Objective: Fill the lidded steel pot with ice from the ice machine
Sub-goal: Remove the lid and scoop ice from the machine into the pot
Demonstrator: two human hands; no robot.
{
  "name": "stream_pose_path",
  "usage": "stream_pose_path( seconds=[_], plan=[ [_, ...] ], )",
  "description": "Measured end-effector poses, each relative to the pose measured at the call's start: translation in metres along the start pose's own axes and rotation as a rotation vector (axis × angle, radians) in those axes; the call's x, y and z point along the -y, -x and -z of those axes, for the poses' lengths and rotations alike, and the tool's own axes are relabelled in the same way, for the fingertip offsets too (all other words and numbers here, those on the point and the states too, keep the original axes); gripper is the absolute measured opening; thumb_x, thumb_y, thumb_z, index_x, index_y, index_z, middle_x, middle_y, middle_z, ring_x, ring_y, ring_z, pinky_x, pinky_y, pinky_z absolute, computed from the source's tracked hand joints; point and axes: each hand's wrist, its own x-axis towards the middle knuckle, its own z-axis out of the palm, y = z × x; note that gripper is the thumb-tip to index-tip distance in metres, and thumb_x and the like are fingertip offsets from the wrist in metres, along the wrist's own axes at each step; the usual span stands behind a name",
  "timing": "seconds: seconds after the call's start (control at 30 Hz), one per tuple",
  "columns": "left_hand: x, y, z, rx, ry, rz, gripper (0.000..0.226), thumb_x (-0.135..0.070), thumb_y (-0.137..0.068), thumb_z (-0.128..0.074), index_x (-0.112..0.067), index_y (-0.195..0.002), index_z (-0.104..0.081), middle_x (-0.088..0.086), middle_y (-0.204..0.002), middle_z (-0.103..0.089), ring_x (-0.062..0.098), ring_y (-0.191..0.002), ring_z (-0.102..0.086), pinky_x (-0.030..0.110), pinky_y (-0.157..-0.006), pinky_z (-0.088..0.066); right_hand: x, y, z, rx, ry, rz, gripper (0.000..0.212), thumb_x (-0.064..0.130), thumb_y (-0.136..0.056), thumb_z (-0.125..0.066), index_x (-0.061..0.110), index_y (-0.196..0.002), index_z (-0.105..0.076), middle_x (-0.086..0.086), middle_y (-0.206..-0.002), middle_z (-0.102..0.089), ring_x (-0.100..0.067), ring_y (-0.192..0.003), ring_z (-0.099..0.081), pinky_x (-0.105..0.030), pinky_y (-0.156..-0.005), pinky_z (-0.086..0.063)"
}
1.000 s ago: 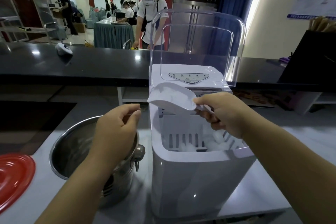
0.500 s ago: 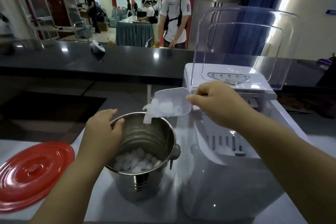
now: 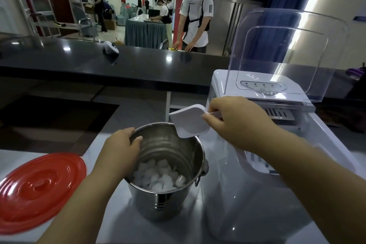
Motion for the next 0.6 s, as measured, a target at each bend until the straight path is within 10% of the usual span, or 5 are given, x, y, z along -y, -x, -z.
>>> stream_pose_path(
  seconds=[0.2,0.43,0.6],
  plan=[
    [0.005,-0.003,0.002,0.0,-0.012,-0.049,0.013,-0.024,-0.09,-0.055,-0.016,-0.085,-0.063,0.0,-0.079,-0.06,0.016,-0.075,-0.053,0.022,-0.057,-0.033,0.001,0.004,0.003,-0.05,-0.17,-0.057,0.023,0.041,-0.093,-0.052,0.022,-0.086,-0.061,0.006,-0.075,-0.06,-0.009,-0.069,-0.054,-0.025,-0.062,-0.046],
    [0.002,-0.004,0.018,-0.053,0.031,-0.037,0.04,-0.027,-0.089,-0.06,-0.008,-0.125,-0.058,0.009,-0.122,-0.061,0.025,-0.111,-0.056,0.033,-0.09,-0.042,-0.008,0.012,0.003,-0.12,-0.5,-0.209,0.03,0.036,-0.091,-0.056,0.017,-0.069,-0.063,0.003,-0.062,-0.06,-0.007,-0.057,-0.054,-0.023,-0.061,-0.047],
    [-0.008,-0.005,0.026,-0.118,0.051,-0.118,0.04,-0.03,-0.087,-0.063,-0.012,-0.122,-0.06,0.007,-0.119,-0.063,0.02,-0.11,-0.057,0.029,-0.086,-0.041,-0.019,0.019,0.008,-0.251,-0.643,-0.291,0.032,0.033,-0.092,-0.054,0.012,-0.072,-0.067,-0.004,-0.064,-0.062,-0.017,-0.061,-0.056,-0.036,-0.067,-0.052]
  ],
)
